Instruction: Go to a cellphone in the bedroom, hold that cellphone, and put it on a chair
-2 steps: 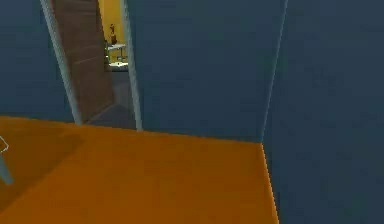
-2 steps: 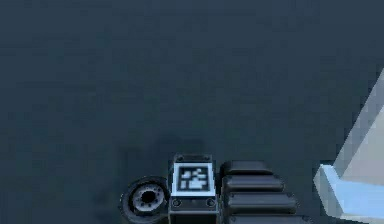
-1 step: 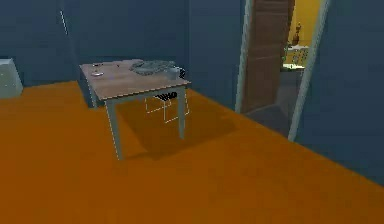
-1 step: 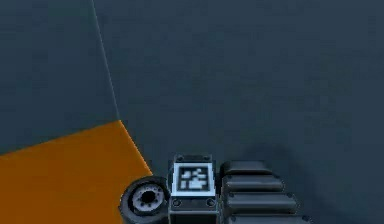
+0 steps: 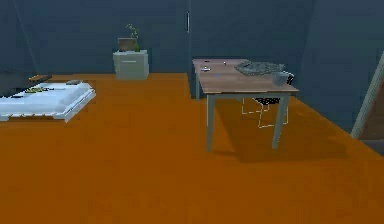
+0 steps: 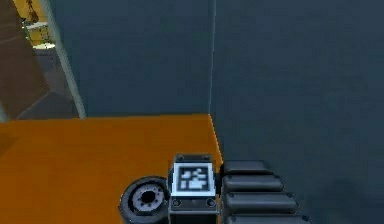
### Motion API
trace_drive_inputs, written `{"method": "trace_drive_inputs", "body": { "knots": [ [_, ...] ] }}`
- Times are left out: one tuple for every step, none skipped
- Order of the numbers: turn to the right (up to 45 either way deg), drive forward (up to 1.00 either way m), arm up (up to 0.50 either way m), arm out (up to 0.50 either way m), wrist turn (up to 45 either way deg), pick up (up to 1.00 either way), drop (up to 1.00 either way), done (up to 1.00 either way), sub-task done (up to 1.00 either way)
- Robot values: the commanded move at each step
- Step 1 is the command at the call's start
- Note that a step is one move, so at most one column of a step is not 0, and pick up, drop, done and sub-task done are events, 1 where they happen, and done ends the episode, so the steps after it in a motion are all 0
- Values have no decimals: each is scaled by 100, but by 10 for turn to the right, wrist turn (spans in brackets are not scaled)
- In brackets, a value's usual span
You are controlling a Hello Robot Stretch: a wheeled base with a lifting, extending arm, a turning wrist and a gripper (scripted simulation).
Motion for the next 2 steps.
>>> {"method": "trace_drive_inputs", "body": {
  "knots": [
    [-30, 0, 0, 0, 0, 0, 0, 0, 0],
    [0, 5, 0, 0, 0, 0, 0, 0, 0]
  ]
}}
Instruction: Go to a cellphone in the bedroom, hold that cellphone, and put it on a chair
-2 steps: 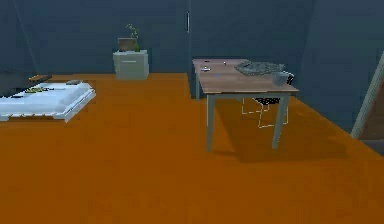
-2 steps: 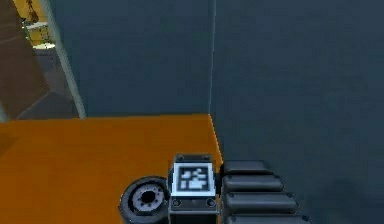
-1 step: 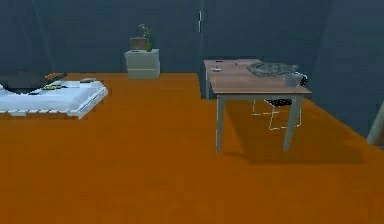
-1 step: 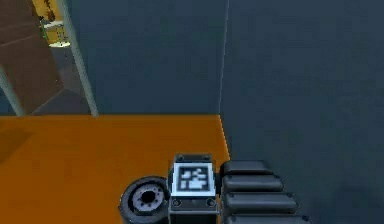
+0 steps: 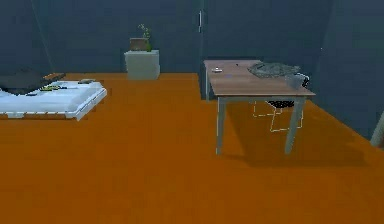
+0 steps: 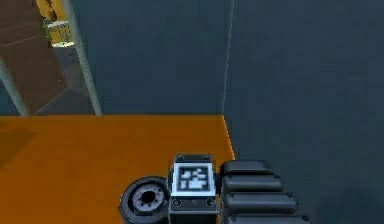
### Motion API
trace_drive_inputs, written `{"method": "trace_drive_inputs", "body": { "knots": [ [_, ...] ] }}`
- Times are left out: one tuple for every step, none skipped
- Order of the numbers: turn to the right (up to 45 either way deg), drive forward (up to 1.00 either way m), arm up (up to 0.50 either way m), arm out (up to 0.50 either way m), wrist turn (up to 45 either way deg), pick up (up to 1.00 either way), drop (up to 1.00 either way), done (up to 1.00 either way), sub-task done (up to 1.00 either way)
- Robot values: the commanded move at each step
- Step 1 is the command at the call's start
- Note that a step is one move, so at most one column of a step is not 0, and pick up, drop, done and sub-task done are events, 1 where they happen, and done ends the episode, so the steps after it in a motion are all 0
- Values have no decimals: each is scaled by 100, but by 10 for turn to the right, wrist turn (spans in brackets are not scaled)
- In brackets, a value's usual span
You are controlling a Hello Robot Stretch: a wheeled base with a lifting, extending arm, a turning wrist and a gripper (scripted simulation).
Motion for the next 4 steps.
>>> {"method": "trace_drive_inputs", "body": {
  "knots": [
    [450, 0, 0, 0, 0, 0, 0, 0, 0],
    [60, 0, 0, 0, 0, 0, 0, 0, 0],
    [0, 100, 0, 0, 0, 0, 0, 0, 0],
    [0, 100, 0, 0, 0, 0, 0, 0, 0]
  ]
}}
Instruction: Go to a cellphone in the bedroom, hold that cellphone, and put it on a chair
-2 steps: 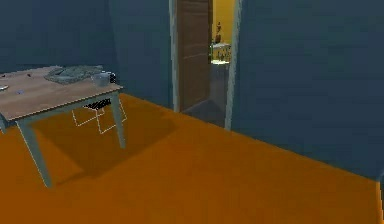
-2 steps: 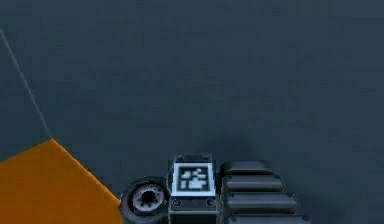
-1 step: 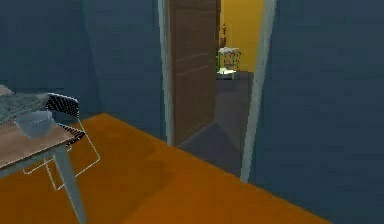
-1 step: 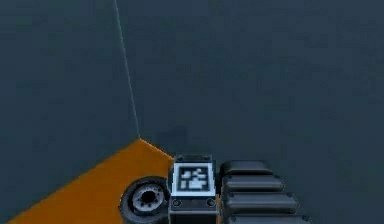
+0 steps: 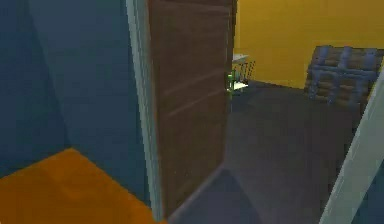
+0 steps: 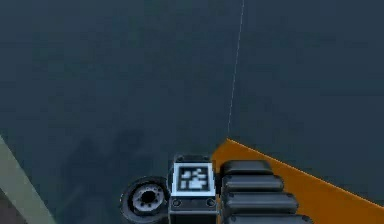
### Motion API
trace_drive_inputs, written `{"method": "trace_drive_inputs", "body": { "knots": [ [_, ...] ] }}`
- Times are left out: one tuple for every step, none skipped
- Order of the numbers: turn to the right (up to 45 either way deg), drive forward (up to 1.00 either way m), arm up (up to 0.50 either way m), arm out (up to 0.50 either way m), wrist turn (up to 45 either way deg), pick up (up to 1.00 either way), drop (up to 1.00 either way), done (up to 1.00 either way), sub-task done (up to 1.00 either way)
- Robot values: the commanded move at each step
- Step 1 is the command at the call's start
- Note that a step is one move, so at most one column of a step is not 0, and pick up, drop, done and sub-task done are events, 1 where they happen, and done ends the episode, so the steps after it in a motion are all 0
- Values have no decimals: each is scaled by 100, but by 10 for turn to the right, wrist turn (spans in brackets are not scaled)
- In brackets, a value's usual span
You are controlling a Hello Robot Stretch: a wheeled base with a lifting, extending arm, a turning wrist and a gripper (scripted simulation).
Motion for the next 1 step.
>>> {"method": "trace_drive_inputs", "body": {
  "knots": [
    [0, 60, 0, 0, 0, 0, 0, 0, 0]
  ]
}}
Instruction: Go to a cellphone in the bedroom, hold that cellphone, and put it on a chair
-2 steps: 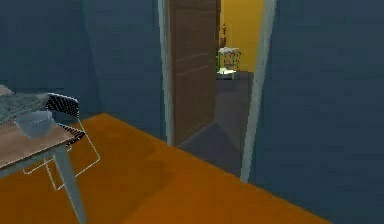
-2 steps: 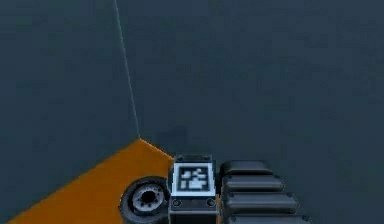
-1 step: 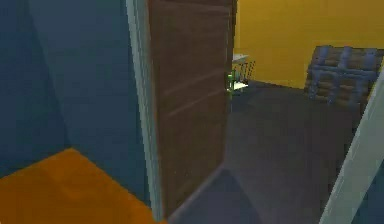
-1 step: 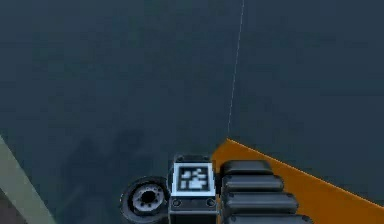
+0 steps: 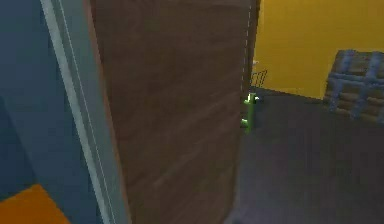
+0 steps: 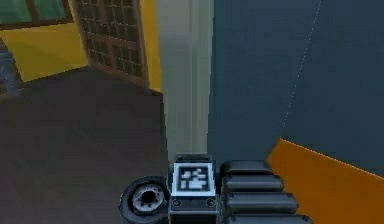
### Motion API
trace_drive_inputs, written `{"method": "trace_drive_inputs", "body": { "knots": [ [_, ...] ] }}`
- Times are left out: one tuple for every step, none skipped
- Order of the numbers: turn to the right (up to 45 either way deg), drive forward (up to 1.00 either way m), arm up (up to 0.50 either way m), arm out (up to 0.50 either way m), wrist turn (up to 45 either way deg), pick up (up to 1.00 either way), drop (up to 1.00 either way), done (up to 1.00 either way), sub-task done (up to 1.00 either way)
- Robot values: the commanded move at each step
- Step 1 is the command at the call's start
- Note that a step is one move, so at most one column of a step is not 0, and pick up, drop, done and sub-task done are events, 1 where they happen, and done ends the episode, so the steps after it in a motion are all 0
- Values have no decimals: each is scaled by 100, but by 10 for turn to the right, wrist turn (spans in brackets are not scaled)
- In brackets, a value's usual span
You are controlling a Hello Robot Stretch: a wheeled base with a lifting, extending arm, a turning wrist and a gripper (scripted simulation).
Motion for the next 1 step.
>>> {"method": "trace_drive_inputs", "body": {
  "knots": [
    [330, 0, 0, 0, 0, 0, 0, 0, 0]
  ]
}}
